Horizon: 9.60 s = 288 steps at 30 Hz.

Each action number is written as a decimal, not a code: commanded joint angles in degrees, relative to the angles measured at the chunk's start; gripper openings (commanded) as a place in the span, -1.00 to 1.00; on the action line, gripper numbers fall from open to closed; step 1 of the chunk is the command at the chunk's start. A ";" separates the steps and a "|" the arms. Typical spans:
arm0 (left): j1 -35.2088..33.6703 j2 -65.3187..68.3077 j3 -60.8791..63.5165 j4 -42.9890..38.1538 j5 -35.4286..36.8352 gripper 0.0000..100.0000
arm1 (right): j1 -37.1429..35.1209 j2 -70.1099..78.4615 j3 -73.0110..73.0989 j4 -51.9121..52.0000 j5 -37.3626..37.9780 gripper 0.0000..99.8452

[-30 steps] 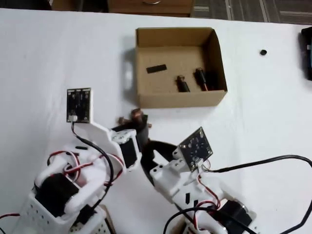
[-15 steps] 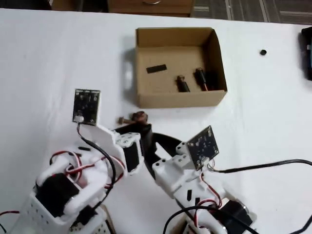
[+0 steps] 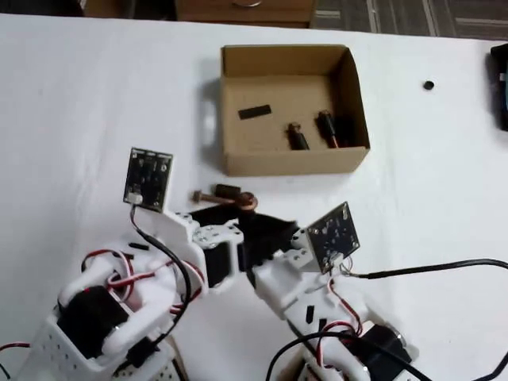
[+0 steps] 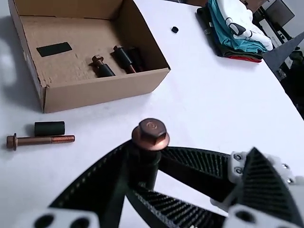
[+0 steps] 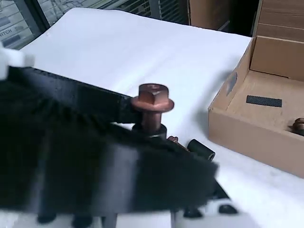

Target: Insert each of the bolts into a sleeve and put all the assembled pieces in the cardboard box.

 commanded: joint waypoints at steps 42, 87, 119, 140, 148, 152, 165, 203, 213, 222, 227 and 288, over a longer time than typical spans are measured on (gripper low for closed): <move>-24.18 0.35 7.08 0.70 -21.19 -0.96 | 19.56 51.74 -42.37 1.80 8.35 -0.96; -30.07 0.35 30.90 -1.58 -22.59 -0.96 | 29.93 150.29 -119.82 14.02 13.19 -0.75; -44.13 0.35 30.81 -0.35 -22.59 -0.95 | 19.74 126.02 -130.20 44.18 38.33 -0.49; -52.04 0.35 33.63 -0.79 -22.59 -0.95 | 6.11 115.12 -88.53 40.92 62.33 -0.61; -52.04 0.35 33.71 -0.79 -22.59 -0.95 | 6.11 120.84 -93.45 40.84 62.59 -0.88; -52.04 0.35 33.71 -0.79 -22.59 -0.95 | 6.20 123.30 -93.80 40.57 62.68 -0.88; -51.96 0.35 33.71 -0.70 -22.51 -0.95 | 6.37 127.16 -97.67 37.93 62.68 -0.69; -51.96 0.35 34.33 -1.49 -22.51 -0.95 | 9.01 147.38 -116.75 36.09 62.77 -0.65; -51.96 0.35 34.33 -1.58 -22.51 -0.95 | 9.45 146.95 -119.47 39.78 62.77 -0.69; -51.96 0.35 34.33 -1.58 -22.51 -0.95 | 9.36 147.47 -119.38 39.69 62.77 -0.85; -51.96 0.35 34.33 -1.58 -22.51 -0.95 | 9.45 149.58 -119.47 39.43 62.77 -0.85; -29.80 20.48 -13.41 11.69 32.26 -0.95 | 27.56 135.16 -123.87 39.78 47.21 -0.96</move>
